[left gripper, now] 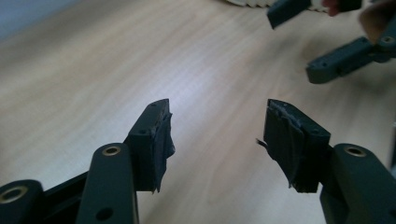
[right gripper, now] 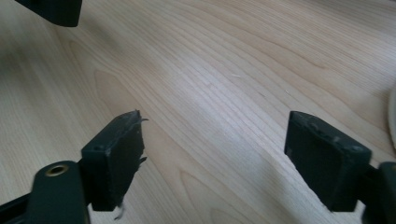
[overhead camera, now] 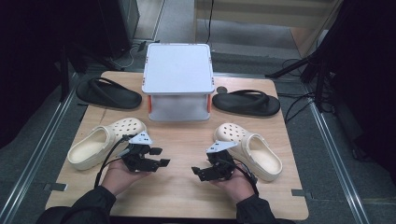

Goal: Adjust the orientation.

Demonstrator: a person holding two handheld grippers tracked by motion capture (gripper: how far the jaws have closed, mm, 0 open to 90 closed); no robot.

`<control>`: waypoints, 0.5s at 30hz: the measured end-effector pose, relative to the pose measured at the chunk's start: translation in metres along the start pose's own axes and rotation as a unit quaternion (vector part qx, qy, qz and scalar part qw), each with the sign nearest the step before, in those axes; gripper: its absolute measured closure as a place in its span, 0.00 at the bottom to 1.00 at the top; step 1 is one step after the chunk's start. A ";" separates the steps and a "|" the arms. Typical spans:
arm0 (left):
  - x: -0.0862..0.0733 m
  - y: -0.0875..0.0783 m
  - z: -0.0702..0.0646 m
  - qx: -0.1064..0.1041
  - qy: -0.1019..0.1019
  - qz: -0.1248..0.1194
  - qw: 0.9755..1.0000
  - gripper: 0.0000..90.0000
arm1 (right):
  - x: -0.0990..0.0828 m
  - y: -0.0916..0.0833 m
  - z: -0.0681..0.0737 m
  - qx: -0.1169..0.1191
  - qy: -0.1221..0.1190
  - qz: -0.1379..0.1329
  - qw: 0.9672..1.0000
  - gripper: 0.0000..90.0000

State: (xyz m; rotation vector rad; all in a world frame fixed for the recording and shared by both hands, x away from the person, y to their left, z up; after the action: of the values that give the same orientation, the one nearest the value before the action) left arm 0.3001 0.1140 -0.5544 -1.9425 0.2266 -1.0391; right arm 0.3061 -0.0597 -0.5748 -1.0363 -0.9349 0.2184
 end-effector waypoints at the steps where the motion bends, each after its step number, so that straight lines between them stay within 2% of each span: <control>1: -0.002 -0.002 -0.002 -0.014 -0.001 0.006 1.000 0.45 | 0.000 0.000 0.000 0.000 0.000 0.000 1.000 0.20; 2: -0.004 -0.003 -0.003 -0.023 -0.002 0.014 1.000 0.43 | 0.001 0.000 0.001 0.005 0.000 0.000 1.000 0.20; 3: -0.005 -0.005 -0.002 -0.018 -0.001 0.020 1.000 0.42 | 0.001 0.000 0.003 0.014 -0.001 0.002 1.000 0.24; 5: -0.006 -0.008 0.001 -0.002 0.007 0.014 1.000 0.45 | -0.001 0.000 0.007 0.043 -0.012 0.010 0.999 0.36; 6: -0.007 -0.009 0.002 -0.001 0.010 0.018 1.000 0.49 | -0.002 0.001 0.008 0.045 -0.012 0.015 0.999 0.36; 7: -0.008 -0.010 0.004 0.012 0.020 0.017 1.000 0.49 | -0.003 0.000 0.007 0.037 -0.020 0.017 0.999 0.39; 8: -0.008 -0.010 0.004 0.012 0.020 0.017 1.000 0.50 | -0.003 0.000 0.007 0.037 -0.020 0.017 0.999 0.39; 9: -0.010 -0.009 0.006 0.020 0.025 0.020 0.999 0.50 | -0.003 -0.003 0.006 0.021 -0.036 0.007 0.999 0.42; 10: -0.010 -0.009 0.006 0.020 0.025 0.020 0.999 0.50 | -0.003 -0.003 0.006 0.021 -0.036 0.007 0.999 0.42; 12: -0.012 -0.009 0.006 0.023 0.031 0.024 0.999 0.50 | -0.001 -0.010 0.005 0.001 -0.063 -0.010 0.998 0.45; 15: -0.013 -0.007 0.005 0.034 0.036 0.024 0.998 0.50 | 0.000 -0.015 0.006 -0.003 -0.066 -0.022 0.998 0.47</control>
State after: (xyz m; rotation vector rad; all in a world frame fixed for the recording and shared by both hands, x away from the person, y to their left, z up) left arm 0.2938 0.1285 -0.5579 -1.8325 0.2734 -1.0736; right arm 0.2979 -0.0636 -0.5620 -1.0153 -1.0781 0.2505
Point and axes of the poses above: each handheld gripper's, and its own axes: y roughly forward along the jaws, x roughly out of its top, z roughly to its left, the point moved 9 cm from there along y, roughly forward along the jaws, and after that the axes turned 9 degrees about z, right-handed, at the moved point
